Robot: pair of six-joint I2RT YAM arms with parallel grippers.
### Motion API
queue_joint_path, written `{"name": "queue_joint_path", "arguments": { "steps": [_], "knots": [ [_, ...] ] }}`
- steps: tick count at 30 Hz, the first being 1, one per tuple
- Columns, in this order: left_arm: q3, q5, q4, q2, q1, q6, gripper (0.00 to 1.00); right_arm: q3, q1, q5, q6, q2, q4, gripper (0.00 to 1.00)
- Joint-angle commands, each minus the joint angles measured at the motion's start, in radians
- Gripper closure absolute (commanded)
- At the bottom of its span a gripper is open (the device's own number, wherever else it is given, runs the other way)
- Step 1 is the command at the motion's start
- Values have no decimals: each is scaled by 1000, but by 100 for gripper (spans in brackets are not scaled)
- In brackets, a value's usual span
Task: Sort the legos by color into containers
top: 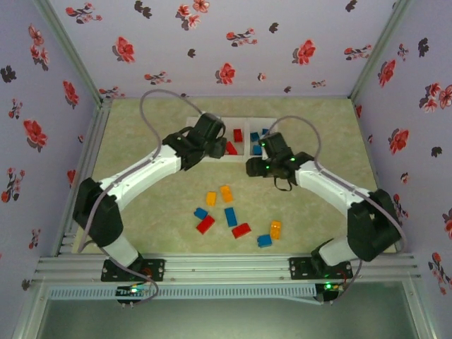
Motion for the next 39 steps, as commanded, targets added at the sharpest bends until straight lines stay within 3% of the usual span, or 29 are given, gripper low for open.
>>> {"name": "queue_joint_path", "arguments": {
  "steps": [1,10,18,25,31,39],
  "knots": [
    [-94,-64,-4,-89,30,-52,42,43,68,27,37,57,30,35],
    [-238,-124,-60,-278,85,-75,42,77,217,41,82,188,56,35],
    [-248,-136,-97,-315,102,-77,42,120,313,110,86,264,16,36],
    [-250,-139,-107,-326,102,-80,42,172,353,206,66,331,-53,38],
    [-250,-145,-112,-333,101,-76,42,170,360,211,64,353,-57,41],
    [-248,-146,-120,-337,102,-77,42,175,361,199,61,371,-55,53]
  ]
}}
